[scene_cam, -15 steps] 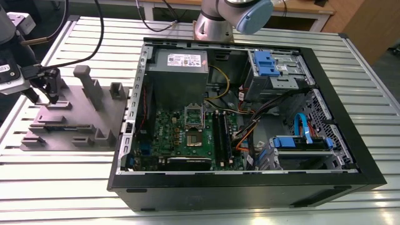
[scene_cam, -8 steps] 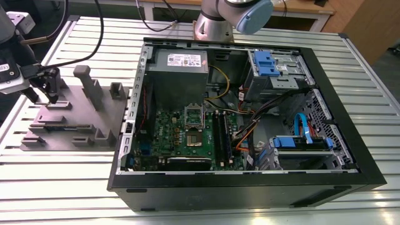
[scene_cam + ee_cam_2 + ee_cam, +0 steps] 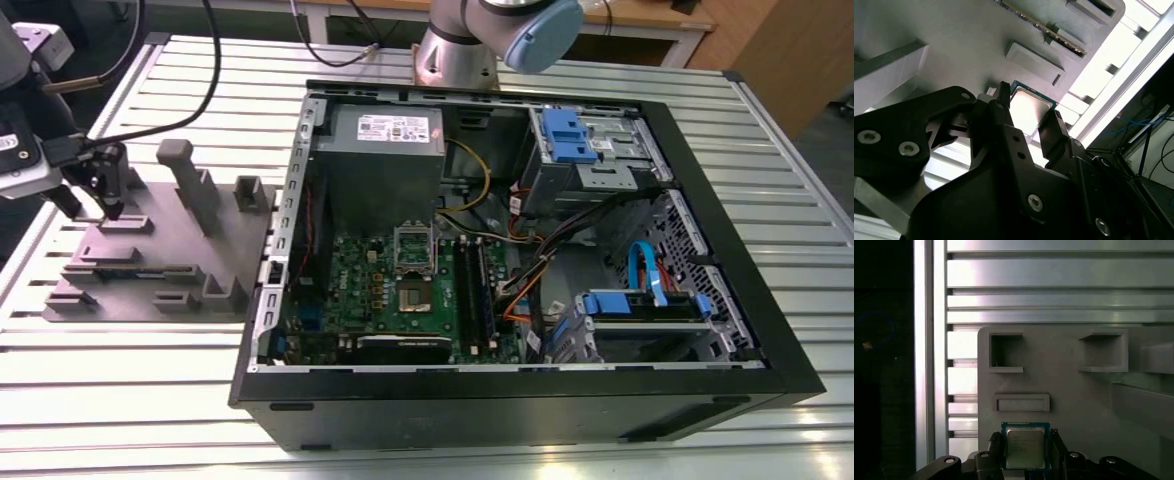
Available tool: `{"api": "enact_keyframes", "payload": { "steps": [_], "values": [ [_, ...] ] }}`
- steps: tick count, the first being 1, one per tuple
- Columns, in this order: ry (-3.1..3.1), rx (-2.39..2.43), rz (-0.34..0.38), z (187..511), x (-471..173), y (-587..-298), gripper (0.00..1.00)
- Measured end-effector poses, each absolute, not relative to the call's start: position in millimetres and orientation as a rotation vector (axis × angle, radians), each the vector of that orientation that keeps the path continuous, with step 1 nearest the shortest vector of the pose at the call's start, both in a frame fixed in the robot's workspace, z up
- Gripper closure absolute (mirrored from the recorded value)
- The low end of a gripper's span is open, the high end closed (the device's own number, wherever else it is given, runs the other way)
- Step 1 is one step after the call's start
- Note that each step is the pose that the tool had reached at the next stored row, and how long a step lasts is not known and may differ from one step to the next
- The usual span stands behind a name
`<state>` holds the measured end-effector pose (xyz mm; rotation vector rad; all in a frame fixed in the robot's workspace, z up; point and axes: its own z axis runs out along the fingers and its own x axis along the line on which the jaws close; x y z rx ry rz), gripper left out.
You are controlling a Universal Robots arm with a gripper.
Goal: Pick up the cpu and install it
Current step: 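Pick up the cpu and move it towards the insertion slot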
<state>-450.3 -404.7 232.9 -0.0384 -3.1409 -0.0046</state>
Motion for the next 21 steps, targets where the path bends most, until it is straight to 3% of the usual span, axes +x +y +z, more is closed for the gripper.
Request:
{"api": "enact_keyframes", "payload": {
  "steps": [21],
  "values": [
    [-3.141, -0.038, -0.005, 243, -450, -405, 0.53]
  ]
}}
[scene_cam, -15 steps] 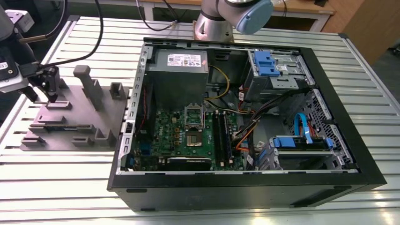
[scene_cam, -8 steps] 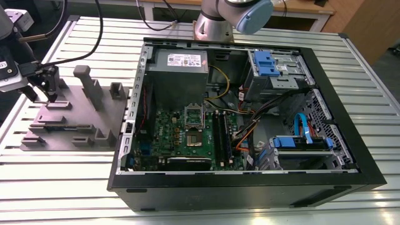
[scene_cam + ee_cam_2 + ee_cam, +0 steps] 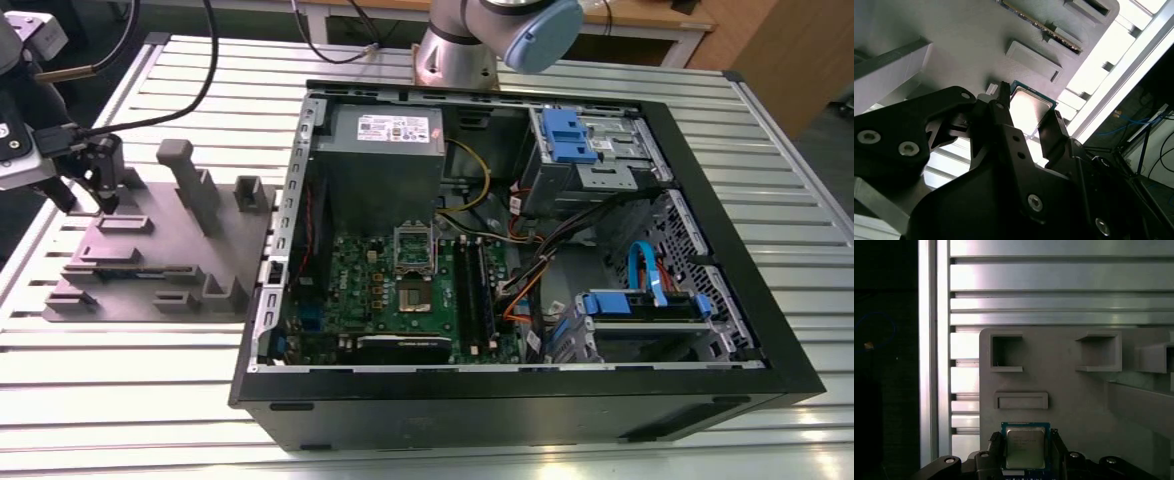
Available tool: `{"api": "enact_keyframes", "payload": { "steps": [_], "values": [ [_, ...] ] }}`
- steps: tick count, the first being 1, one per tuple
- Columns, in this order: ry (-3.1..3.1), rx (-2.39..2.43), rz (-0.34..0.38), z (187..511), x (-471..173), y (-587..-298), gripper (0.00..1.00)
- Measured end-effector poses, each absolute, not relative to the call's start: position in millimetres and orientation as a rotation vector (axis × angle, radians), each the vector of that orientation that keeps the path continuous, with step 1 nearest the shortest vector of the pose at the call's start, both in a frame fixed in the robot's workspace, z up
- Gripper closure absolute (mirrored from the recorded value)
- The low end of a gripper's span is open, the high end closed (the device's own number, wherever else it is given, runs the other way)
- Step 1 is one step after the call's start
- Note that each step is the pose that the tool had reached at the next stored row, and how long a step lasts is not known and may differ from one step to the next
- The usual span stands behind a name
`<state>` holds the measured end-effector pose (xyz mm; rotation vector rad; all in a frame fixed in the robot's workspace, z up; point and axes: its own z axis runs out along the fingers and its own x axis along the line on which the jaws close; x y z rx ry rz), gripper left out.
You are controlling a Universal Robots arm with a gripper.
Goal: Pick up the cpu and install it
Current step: 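Pick up the cpu and move it towards the insertion slot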
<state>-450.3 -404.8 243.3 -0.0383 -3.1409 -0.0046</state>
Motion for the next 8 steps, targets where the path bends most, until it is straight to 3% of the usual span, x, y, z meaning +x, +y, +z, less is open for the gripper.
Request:
{"api": "enact_keyframes", "payload": {
  "steps": [8],
  "values": [
    [-3.141, -0.038, -0.005, 245.2, -450.3, -404.8, 0.53]
  ]
}}
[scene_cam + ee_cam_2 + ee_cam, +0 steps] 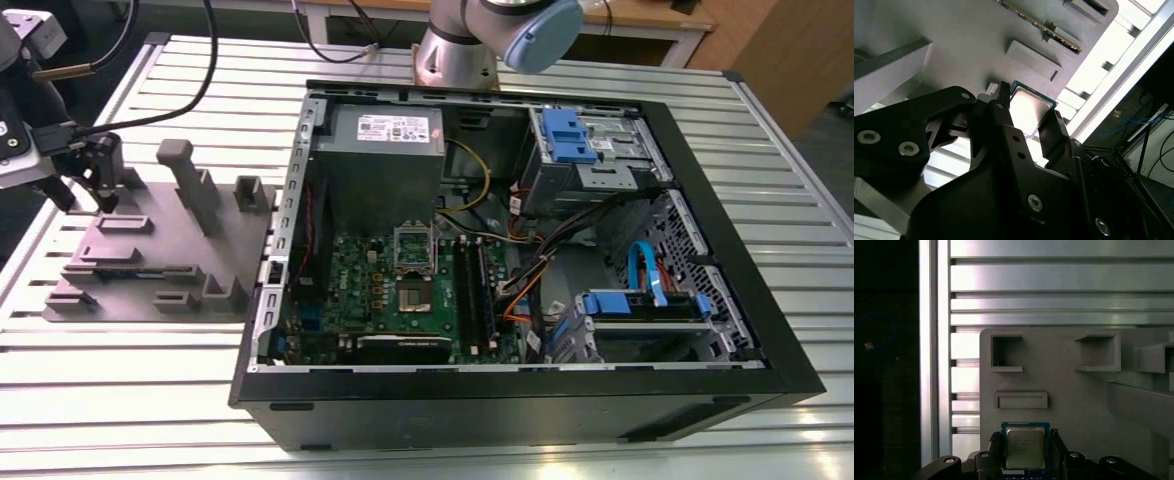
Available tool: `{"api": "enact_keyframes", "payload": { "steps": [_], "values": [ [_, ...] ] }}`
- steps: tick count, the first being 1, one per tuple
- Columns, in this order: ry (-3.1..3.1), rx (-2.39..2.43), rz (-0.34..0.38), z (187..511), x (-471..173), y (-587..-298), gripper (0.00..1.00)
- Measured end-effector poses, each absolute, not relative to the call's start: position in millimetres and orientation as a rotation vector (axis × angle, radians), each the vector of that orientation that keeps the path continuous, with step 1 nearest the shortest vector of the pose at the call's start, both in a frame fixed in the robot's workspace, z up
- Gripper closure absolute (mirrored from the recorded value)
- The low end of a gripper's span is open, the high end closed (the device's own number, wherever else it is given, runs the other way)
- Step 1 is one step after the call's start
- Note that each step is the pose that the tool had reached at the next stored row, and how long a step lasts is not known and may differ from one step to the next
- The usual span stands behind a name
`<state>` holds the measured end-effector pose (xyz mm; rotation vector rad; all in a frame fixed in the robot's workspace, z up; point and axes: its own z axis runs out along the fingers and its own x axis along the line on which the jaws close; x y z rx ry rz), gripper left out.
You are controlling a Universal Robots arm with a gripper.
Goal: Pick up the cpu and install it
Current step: 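Pick up the cpu and move it towards the insertion slot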
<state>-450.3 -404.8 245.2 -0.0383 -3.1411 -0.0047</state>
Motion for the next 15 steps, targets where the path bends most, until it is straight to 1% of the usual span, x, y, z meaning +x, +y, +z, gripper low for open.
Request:
{"api": "enact_keyframes", "payload": {
  "steps": [15],
  "values": [
    [-3.141, -0.038, -0.004, 250.8, -450.3, -404.7, 0.53]
  ]
}}
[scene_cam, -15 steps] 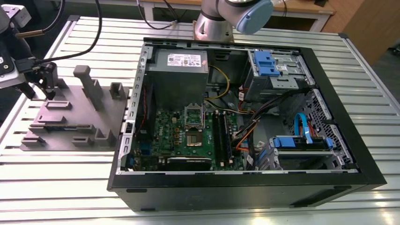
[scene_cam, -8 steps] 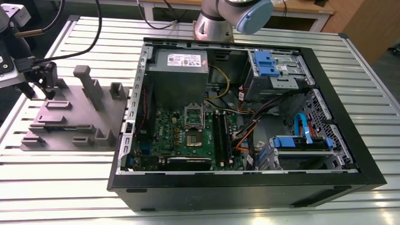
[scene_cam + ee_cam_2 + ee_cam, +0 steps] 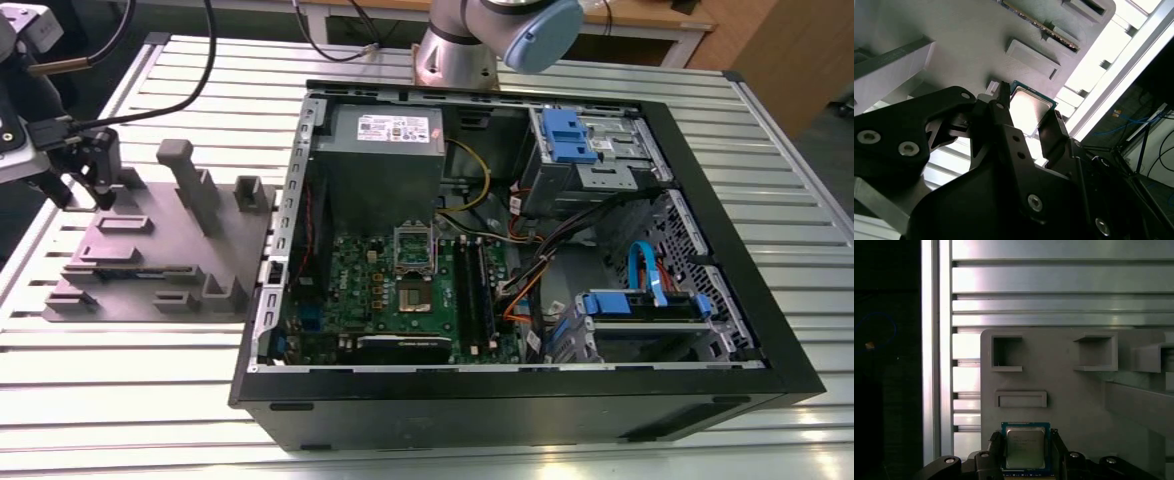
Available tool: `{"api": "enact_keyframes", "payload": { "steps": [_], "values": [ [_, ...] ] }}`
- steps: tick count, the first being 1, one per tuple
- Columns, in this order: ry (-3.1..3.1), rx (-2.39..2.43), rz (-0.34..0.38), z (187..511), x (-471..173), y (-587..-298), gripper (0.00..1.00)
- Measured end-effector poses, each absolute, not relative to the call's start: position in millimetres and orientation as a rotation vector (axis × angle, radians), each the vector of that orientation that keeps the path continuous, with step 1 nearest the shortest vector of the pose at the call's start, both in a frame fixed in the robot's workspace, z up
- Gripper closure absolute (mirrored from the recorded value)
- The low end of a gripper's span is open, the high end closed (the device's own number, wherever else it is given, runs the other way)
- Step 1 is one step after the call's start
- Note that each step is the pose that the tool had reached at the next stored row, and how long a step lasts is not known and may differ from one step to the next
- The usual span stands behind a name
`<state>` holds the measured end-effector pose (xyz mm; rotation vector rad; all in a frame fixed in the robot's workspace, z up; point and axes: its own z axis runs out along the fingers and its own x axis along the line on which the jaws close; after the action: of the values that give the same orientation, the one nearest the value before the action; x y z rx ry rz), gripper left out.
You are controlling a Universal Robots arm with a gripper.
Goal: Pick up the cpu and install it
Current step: 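Pick up the cpu and move it towards the insertion slot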
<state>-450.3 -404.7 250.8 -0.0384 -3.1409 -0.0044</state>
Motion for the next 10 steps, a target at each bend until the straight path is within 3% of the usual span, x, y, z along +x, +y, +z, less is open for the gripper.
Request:
{"api": "enact_keyframes", "payload": {
  "steps": [10],
  "values": [
    [-3.141, -0.038, -0.004, 255.6, -450.3, -404.7, 0.53]
  ]
}}
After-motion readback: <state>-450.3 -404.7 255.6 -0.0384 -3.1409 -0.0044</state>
